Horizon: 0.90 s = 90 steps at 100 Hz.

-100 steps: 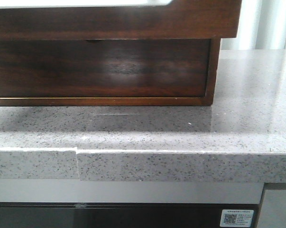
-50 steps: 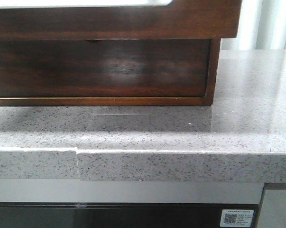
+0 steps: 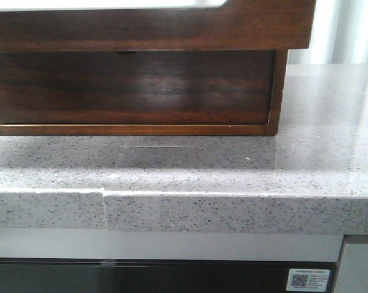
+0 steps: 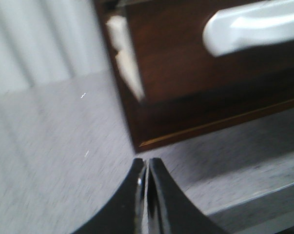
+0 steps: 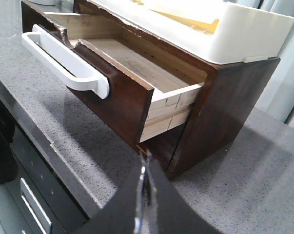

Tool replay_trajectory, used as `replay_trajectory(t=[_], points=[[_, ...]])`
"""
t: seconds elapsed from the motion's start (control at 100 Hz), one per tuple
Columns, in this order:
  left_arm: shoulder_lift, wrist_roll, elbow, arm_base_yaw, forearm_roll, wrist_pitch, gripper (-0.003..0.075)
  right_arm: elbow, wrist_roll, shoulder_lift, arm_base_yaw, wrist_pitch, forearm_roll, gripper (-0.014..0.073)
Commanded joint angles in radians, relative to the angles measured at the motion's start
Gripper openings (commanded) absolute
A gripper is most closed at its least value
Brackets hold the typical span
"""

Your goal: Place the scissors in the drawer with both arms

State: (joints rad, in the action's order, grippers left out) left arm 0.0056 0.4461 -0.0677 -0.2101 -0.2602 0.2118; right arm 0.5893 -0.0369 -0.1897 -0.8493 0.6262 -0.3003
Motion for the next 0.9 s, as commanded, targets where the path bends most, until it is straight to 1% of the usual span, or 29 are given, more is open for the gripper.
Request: replay_trajectory(t=[0.0, 0.03, 0.08, 0.15, 0.22, 0.37, 0.89], points=[[-0.039, -0.212, 0.024, 0.072, 0.09, -0.095, -0.0019, 0.023, 0.002, -0.011, -0.001, -0.079, -0.022, -0.0041], [-0.046, -0.291, 0.038, 0.093, 0.128, -0.098, -0.0019, 0.023, 0.002, -0.011, -0.001, -0.079, -0.022, -0.0041], [-0.039, -0.378, 0.056, 0.129, 0.162, -0.098, -0.0019, 0.023, 0.002, -0.011, -0.001, -0.079, -0.022, -0.0041], [-0.039, -0.431, 0.077, 0.159, 0.165, -0.083, -0.0019, 0.023, 0.002, -0.011, -0.001, -0.079, -0.022, -0.0041], [-0.041, -0.433, 0.093, 0.172, 0.165, -0.057, -0.0019, 0.023, 0.002, -0.011, -0.001, -0.079, -0.022, -0.0041], [-0.041, -0.436, 0.093, 0.171, 0.175, 0.109, -0.0019, 0.023, 0.002, -0.011, -0.001, -0.079, -0.022, -0.0041], [-0.041, -0.446, 0.093, 0.171, 0.17, 0.11, -0.0019, 0.023, 0.002, -0.011, -0.001, -0.079, -0.022, -0.0041]])
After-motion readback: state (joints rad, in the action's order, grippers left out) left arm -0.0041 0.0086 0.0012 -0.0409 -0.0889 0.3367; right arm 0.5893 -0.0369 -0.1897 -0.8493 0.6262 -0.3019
